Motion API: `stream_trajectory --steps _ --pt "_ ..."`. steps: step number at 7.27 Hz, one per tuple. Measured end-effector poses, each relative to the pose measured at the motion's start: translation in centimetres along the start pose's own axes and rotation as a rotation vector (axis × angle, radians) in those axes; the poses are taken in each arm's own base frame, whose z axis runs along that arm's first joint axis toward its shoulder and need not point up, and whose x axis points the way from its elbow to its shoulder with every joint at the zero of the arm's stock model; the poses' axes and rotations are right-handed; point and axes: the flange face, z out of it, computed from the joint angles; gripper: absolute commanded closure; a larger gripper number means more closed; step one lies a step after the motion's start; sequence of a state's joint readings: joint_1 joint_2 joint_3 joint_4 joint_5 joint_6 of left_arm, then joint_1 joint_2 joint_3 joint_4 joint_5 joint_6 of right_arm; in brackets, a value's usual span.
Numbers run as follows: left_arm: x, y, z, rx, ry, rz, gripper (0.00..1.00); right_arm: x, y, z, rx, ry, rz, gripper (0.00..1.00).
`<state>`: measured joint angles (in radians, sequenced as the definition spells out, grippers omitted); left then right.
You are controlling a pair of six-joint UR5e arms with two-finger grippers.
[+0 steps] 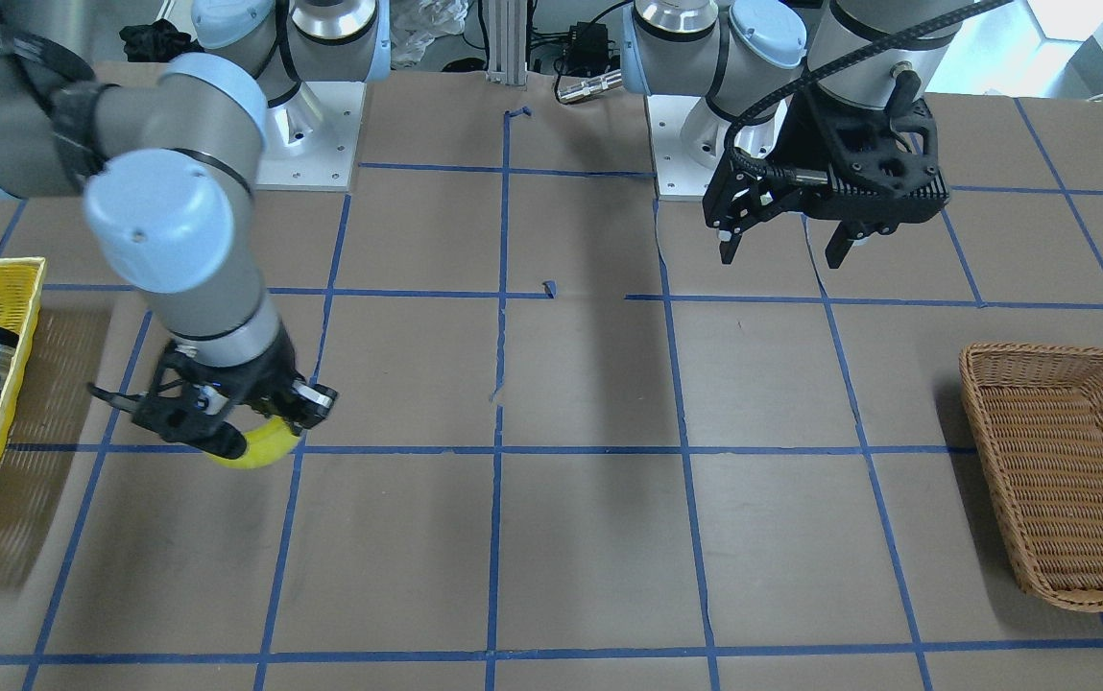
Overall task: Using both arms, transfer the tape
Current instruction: 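Carry the tape roll to the table center and lower it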
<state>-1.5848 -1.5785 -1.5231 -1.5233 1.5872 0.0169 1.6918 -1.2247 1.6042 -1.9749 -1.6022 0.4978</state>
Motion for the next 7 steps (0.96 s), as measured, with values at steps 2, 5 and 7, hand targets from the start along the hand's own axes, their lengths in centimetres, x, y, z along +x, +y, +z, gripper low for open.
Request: stream_trajectory --steps 2,5,7 --pt "0.1 0.0 -0.1 0.002 0.001 0.001 0.00 -8.4 2.0 4.2 -0.016 -0.027 0.093 1.00" --pt "0.1 0.0 -0.2 0.006 -0.001 0.002 0.00 -15.2 5.8 7.4 -0.074 -0.111 0.152 1.00" --pt "0.1 0.0 -0.2 0.006 -0.002 0.003 0.00 -16.6 7.3 9.6 -0.104 -0.104 0.140 0.48"
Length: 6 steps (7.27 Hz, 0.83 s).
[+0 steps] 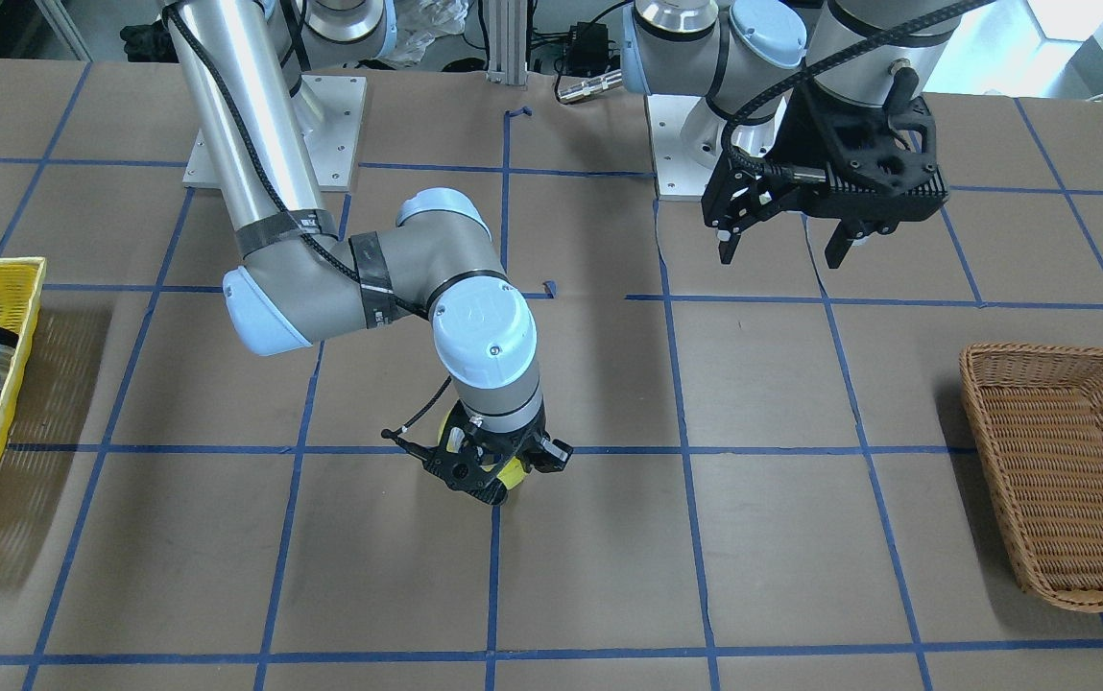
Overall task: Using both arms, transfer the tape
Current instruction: 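Carry the tape roll to the table center and lower it, then release the tape roll and raise the right gripper away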
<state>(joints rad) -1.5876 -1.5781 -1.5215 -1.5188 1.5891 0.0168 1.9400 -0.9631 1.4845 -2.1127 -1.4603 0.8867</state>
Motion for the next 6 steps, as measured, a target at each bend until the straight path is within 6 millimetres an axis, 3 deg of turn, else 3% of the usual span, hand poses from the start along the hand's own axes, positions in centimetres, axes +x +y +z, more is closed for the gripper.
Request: stream_trajectory --steps 1,3,4,6 --pt "0.0 0.0 0.0 0.000 0.000 0.000 0.00 -0.2 0.3 0.5 -0.006 0.004 0.011 0.34" --pt "-0.1 0.0 0.0 0.001 -0.001 -0.001 0.00 -0.5 0.8 0.5 -0.009 -0.001 0.048 0.29" --pt "0.0 0.1 -0.1 0.001 0.000 -0.001 0.00 -0.8 0.8 -0.7 0.004 -0.013 0.046 0.28" --pt "0.5 0.1 0.1 -0.004 0.005 0.004 0.00 -0.1 0.3 -6.3 0.063 -0.031 -0.025 0.13"
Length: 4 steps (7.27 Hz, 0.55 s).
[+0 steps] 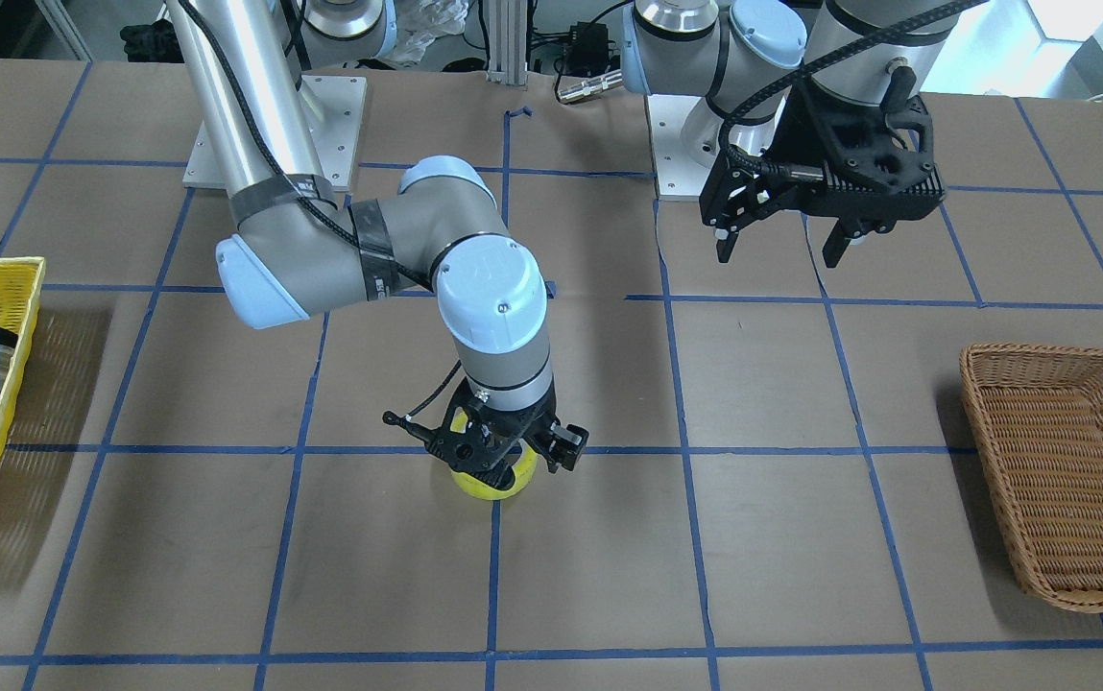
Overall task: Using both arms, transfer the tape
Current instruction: 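Release the tape roll and raise the right gripper away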
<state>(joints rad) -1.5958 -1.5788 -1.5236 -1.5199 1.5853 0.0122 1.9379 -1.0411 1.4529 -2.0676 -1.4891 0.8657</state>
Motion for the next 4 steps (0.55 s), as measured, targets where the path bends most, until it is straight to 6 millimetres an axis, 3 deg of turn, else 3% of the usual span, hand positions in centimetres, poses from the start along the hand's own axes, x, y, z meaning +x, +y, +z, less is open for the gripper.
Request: stream_trajectory --steps 2,3,4 --pt "1.9 -0.1 1.0 -0.015 0.003 0.020 0.00 4.6 -2.4 -6.9 0.036 0.084 -0.145 0.07" --pt "3.3 -0.3 1.6 -0.017 0.005 0.032 0.00 8.7 -4.3 -10.2 0.011 0.126 -0.174 0.00" --pt "4.9 -0.6 2.6 -0.016 0.008 0.049 0.00 13.4 -5.6 -13.9 -0.027 0.156 -0.195 0.00"
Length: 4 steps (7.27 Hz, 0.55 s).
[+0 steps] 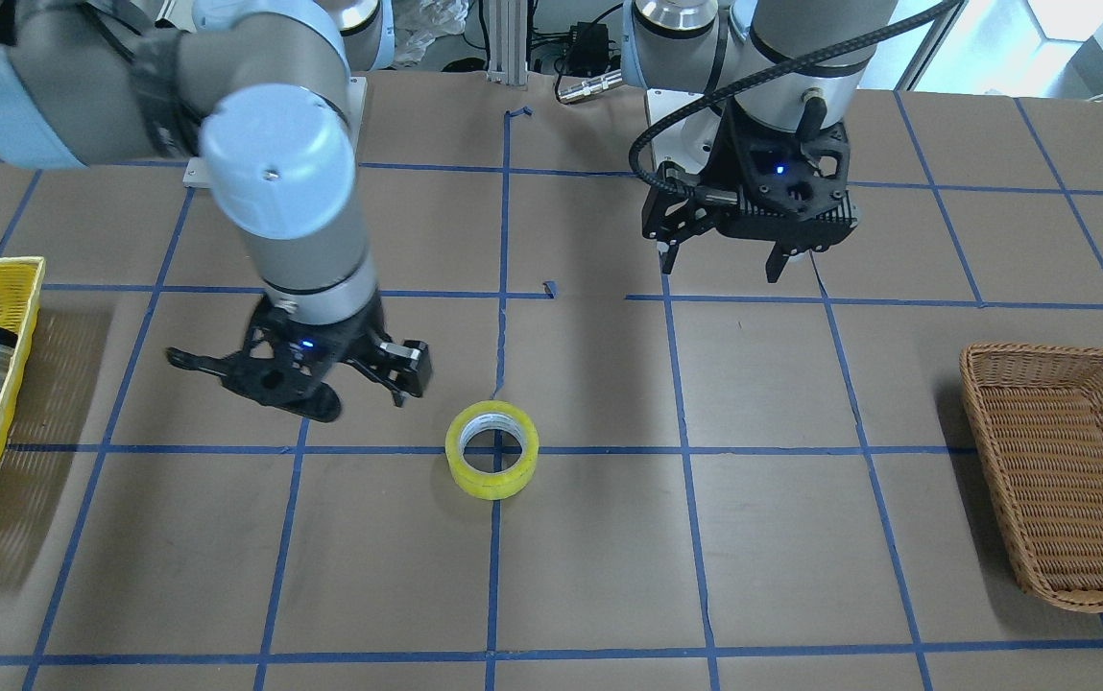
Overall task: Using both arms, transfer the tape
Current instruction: 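Release the tape roll and raise the right gripper away, then reach the left gripper over the tape roll and lower onto it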
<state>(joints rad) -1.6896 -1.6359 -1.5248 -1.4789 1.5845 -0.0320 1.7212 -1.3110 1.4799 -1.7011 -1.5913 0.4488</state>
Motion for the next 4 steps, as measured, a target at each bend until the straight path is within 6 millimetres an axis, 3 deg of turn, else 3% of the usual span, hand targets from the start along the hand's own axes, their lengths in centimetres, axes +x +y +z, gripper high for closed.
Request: stream_trajectory --steps 1,2,4 --pt "1.4 -1.1 2.0 0.008 0.008 0.012 0.00 4.5 0.7 -2.9 -0.024 0.009 -0.024 0.00" --pt "3.0 -2.4 5.0 0.029 0.024 0.015 0.00 7.1 1.7 -5.0 -0.024 0.008 -0.053 0.00" --pt "7.7 -4.2 11.9 0.046 0.049 -0.002 0.00 8.8 2.5 -6.7 -0.009 -0.008 -0.073 0.00"
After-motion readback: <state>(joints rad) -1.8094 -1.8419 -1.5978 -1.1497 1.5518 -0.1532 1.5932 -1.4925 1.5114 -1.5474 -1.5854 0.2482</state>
